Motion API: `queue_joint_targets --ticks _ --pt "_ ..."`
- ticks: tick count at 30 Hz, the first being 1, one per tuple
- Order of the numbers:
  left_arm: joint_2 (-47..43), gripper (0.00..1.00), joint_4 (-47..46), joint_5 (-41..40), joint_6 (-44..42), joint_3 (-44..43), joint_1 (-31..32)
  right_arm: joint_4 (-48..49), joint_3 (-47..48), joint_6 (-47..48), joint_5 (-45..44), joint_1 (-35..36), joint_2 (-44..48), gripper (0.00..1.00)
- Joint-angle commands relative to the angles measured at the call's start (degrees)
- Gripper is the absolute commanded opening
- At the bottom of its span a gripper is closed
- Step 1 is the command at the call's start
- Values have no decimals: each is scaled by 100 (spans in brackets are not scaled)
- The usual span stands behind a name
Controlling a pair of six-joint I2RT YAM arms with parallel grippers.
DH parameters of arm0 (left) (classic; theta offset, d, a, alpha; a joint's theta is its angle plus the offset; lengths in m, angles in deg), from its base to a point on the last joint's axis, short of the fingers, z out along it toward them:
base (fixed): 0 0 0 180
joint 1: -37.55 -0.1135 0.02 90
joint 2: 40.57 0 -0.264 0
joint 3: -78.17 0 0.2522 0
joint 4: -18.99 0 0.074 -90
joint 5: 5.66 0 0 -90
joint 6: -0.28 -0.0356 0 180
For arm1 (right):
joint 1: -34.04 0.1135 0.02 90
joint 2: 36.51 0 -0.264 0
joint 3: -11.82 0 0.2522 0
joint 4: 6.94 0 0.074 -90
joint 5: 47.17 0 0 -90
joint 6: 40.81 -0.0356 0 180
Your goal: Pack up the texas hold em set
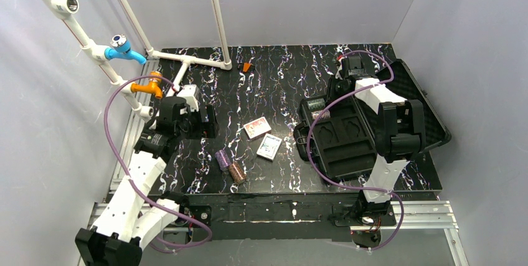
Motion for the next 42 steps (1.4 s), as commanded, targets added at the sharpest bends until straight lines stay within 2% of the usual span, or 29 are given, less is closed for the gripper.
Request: queue_joint_targets --ticks 1,4,7,13,15,18,27,35,42 --pt "513 98 68 -515 212 -507 28 -113 31 -41 -11 109 449 40" --pt "781 98 104 -851 460 -582 27 -186 29 -13 -204 109 676 41" --pt "732 98 -241 -824 508 -520 29 -183 -77 -70 -208 115 982 41" --pt "698 98 -2504 -689 1074 438 148 10 -566 -240 -88 155 1680 43" --pt "846 98 -3383 -658 1263 735 233 59 -699 -281 -64 177 1897 43" --pt "1397 98 -4111 -755 1235 763 490 171 -890 -385 -55 204 2213 42" --pt "3397 98 -4971 -824 551 -38 1091 322 -1265 -591 20 346 2896 40" --pt "5005 98 -5383 -669 299 -792 1198 307 -1578 -617 26 549 3387 41" --pt "5799 98 -5560 -438 -177 -1236 1198 266 -1583 -572 11 635 3408 41"
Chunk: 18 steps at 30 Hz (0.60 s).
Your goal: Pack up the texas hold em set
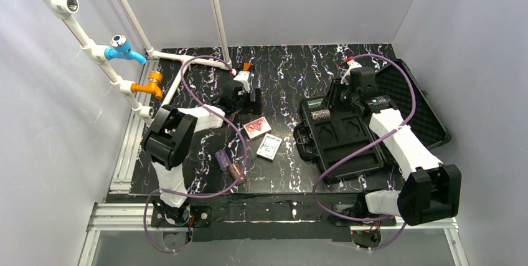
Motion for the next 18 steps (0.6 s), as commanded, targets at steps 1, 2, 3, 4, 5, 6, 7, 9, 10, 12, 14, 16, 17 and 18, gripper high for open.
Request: queue_joint_targets --ticks 1,2,3,4,5,6,7,9,10,12,14,16,17,18 --pt "220 98 -280 93 -485 -389 18 175 8 15 35 58 113 41" --pt "290 98 -286 93 -549 -448 14 179 6 18 29 64 116 41" --pt "371 98 -282 93 -571 -522 9 187 1 19 29 75 112 41" --pt "437 98 -242 297 -583 -616 -8 198 -3 17 29 83 114 41" --pt "495 98 -239 494 -594 -696 -27 198 -4 26 33 85 100 41" --pt "541 98 -239 618 -643 -767 -30 192 10 28 36 92 85 41" --pt "574 98 -239 779 -675 -833 -30 184 22 28 44 100 58 41" --pt "548 98 -239 1085 -684 -918 -28 166 49 37 46 123 46 41" --pt "487 98 -239 1192 -647 -953 -30 158 62 38 42 133 54 41" --pt "370 98 -234 1318 -550 -980 -29 147 74 37 25 150 77 41" --pt "221 98 -236 1371 -495 -938 -30 137 111 24 28 176 78 41" --pt "39 98 -236 1385 -507 -851 -31 70 189 -3 37 217 57 41" --pt "-55 98 -238 1362 -523 -803 -31 27 229 -19 49 244 40 41" --pt "-160 98 -239 1325 -536 -737 -26 -9 266 -30 69 281 29 41"
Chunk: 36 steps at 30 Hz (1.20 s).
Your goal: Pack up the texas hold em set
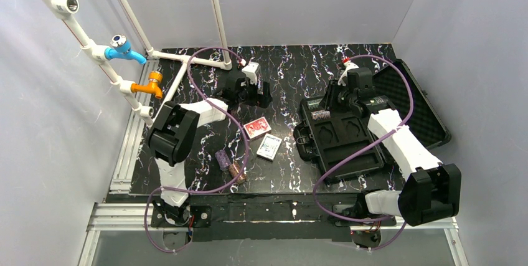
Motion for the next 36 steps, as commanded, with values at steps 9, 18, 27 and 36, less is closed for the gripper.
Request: queue_joint_targets --ticks 9,18,27,36 --pt "-422 98 -94 520 -353 123 -22 -76 361 -126 -98 643 74 42" --pt "434 98 -90 1206 -477 -240 -110 -35 190 -100 -182 973 12 42" --pt "433 98 -80 1924 -155 -537 -237 -50 156 -61 -296 1685 -51 48" --pt "-1159 98 -65 997 -219 -80 -233 -196 118 -455 -925 2124 7 69"
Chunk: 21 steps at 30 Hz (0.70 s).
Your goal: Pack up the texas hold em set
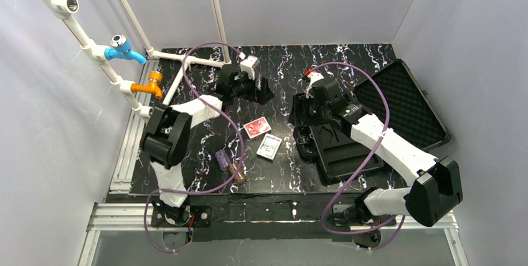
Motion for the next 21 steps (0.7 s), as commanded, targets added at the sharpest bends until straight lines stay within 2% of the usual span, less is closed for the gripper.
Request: queue_joint_targets --ticks 1,3,6,11,16,21 --pt "-1292 98 -97 -414 -131 155 -5 -78 31 -387 -604 213 44 72" --pt "-1680 98 -82 -491 -220 289 -3 -132 53 -602 -768 312 -20 82" --pt "-2335 98 135 -893 -182 492 0 -286 142 -897 -1138 523 -167 89" --pt "-3179 98 1754 -1824 -160 170 -4 -454 303 -1520 -1646 897 -428 97" --pt "-3955 98 2863 -2830 -460 51 -3 -642 581 -2168 -2194 1396 -845 98" --pt "-4621 98 2859 -4359 -557 398 -5 -1033 1116 -2910 -2559 1673 -1543 98"
